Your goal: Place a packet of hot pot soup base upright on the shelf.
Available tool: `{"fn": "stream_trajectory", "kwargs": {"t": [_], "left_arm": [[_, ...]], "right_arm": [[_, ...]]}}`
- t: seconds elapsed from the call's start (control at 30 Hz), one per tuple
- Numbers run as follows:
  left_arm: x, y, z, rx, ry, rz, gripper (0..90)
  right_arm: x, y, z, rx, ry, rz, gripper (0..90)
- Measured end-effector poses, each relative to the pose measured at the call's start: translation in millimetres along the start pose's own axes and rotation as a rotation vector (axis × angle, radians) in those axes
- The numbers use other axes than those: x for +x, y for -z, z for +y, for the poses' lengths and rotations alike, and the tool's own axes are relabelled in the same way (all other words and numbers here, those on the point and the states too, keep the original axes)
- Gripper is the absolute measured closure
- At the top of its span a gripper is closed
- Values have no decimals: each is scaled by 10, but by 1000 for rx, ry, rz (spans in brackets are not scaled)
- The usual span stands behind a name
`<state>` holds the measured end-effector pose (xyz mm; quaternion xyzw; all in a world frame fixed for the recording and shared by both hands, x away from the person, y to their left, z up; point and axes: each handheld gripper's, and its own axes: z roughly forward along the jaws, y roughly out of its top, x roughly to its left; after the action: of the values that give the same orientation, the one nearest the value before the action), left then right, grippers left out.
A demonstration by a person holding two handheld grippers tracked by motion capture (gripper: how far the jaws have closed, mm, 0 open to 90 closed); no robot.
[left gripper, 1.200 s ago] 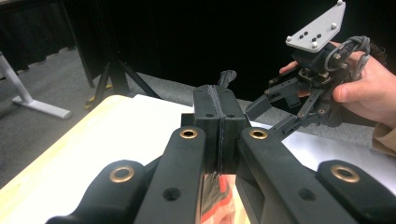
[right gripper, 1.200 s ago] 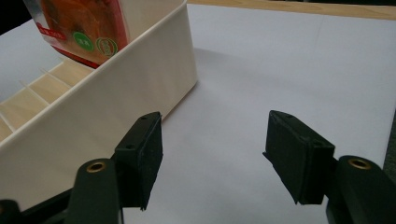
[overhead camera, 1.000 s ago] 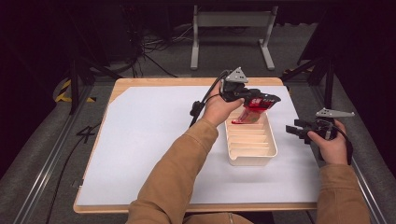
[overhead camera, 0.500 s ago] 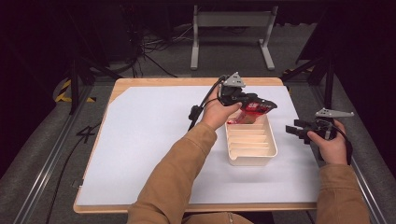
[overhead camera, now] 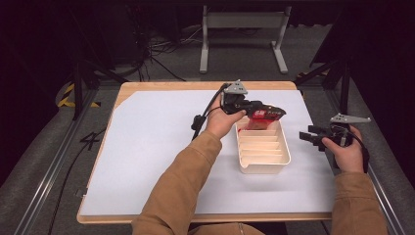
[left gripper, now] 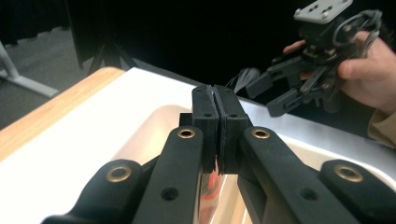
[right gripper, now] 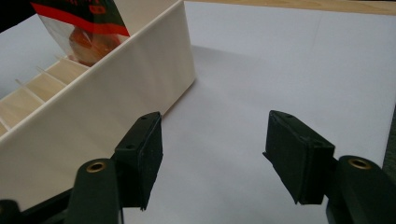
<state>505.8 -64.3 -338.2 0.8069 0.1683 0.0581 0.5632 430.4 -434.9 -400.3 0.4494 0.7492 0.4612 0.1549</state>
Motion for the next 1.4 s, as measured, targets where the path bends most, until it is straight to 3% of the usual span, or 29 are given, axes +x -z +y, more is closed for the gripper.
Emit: {"fn": "stream_trajectory", "kwargs": {"t": [0.23,0.37,0.47,0.57,0.63,1.07,1.1,1.4], "left_arm": [[55,57,-104,6,32,13,870],[71,77,-140,-6,48,31,771],[97,105,-161,-27,77,63,503],[106,138,-171,-27,115,71,334],[104,164,-174,-30,123,76,276],[-64,534,-150,-27,83,94,219],[-107,633,-154,-21,76,106,218],[-244,977,-238,16,45,163,203]], "right_arm": [[5,-12,-1,8,0,-3,367],[5,-14,-2,10,-1,-4,366],[0,-11,-5,11,-4,-5,366],[1,-14,-5,12,-4,-6,365],[1,-16,-4,11,-2,-6,365],[-3,-12,-12,16,-2,-11,357],[7,-4,-9,11,0,-11,357],[31,24,1,-3,4,-5,351]]}}
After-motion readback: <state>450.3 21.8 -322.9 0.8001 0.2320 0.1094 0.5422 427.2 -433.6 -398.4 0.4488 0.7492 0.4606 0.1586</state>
